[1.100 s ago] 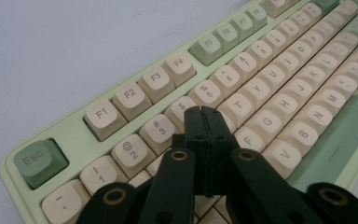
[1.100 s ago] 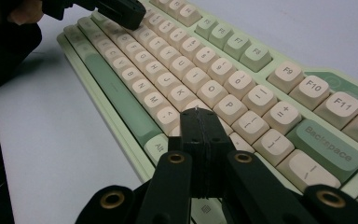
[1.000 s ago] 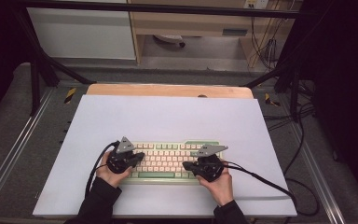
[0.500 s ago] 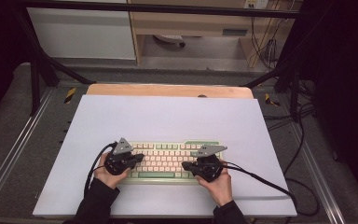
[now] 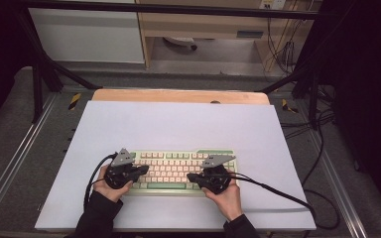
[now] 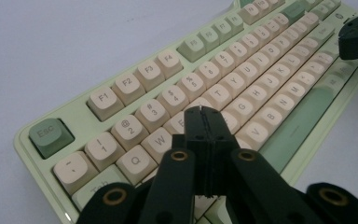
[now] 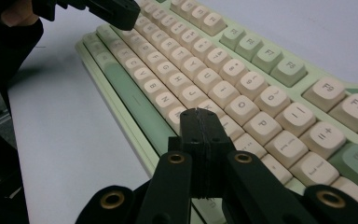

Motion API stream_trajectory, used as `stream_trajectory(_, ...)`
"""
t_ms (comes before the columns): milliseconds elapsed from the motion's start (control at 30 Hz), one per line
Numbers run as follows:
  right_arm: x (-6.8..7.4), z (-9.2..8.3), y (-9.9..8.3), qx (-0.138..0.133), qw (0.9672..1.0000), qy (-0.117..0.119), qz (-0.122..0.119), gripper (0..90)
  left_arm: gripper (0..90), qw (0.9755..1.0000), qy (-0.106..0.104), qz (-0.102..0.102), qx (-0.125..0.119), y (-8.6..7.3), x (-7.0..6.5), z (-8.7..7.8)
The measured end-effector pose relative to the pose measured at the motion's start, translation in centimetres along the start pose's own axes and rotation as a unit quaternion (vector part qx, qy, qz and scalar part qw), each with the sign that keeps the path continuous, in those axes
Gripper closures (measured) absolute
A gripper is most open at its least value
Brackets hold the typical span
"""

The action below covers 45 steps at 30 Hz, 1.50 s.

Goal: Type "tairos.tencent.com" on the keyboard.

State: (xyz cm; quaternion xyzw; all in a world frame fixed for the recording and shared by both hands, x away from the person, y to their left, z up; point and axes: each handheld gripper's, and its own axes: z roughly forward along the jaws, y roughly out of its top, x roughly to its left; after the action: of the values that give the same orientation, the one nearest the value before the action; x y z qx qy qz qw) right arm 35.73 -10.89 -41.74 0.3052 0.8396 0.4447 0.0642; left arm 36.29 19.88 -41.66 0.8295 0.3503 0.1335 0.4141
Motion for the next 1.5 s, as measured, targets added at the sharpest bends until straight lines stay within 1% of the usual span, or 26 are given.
stream_trajectory(67, 0.2, 0.2, 0.2, -0.001, 1.0, 0.002, -0.002, 90.0, 89.9, 1.0, -0.001, -0.001, -0.002, 0.0, 0.0, -0.1)
stream_trajectory(133, 0.3, 0.3, 0.3, -0.003, 1.0, 0.005, 0.002, 90.0, 89.9, 1.0, -0.003, -0.002, -0.003, 0.0, 0.0, -0.1)
stream_trajectory(233, 0.6, 0.7, 0.6, -0.002, 1.0, 0.004, -0.003, 90.0, 89.9, 1.0, -0.004, -0.002, -0.003, -0.1, 0.0, -0.2)
stream_trajectory(333, 1.1, 1.2, 1.0, -0.002, 1.0, 0.008, -0.005, 90.0, 89.9, 1.0, -0.005, -0.002, -0.003, -0.1, 0.0, -0.2)
stream_trajectory(400, 1.4, 1.7, 1.2, 0.004, 0.9999, 0.008, -0.01, 90.0, 89.9, 1.0, -0.005, -0.003, -0.005, -0.1, 0.0, -0.3)
stream_trajectory(467, 1.7, 2.1, 1.4, 0.004, 0.9999, 0.012, -0.009, 90.0, 89.9, 1.0, -0.005, -0.004, -0.006, 0.0, 0.0, -0.4)
stream_trajectory(567, 1.7, 2.6, 1.5, 0.007, 0.9999, 0.009, -0.007, 90.0, 89.9, 1.0, -0.005, -0.004, -0.007, 0.0, 0.1, -0.5)
stream_trajectory(767, 1.7, 3.5, 1.7, 0.006, 0.9999, 0.012, -0.007, 90.0, 89.9, 0.9999, -0.005, -0.006, -0.007, -0.1, 0.2, -0.5)
stream_trajectory(1000, 1.7, 4.4, 1.6, 0.013, 0.9998, 0.014, -0.002, 90.0, 89.9, 1.0, -0.006, -0.006, -0.005, -0.1, 0.2, -0.4)
stream_trajectory(1200, 1.7, 4.8, 1.4, 0.017, 0.9997, 0.015, -0.001, 90.0, 89.9, 1.0, -0.005, -0.006, -0.005, -0.1, 0.2, -0.4)
stream_trajectory(1500, 1.6, 5.0, 1.3, 0.018, 0.9997, 0.017, -0.004, 90.0, 89.9, 1.0, -0.005, -0.005, -0.005, -0.1, 0.2, -0.4)
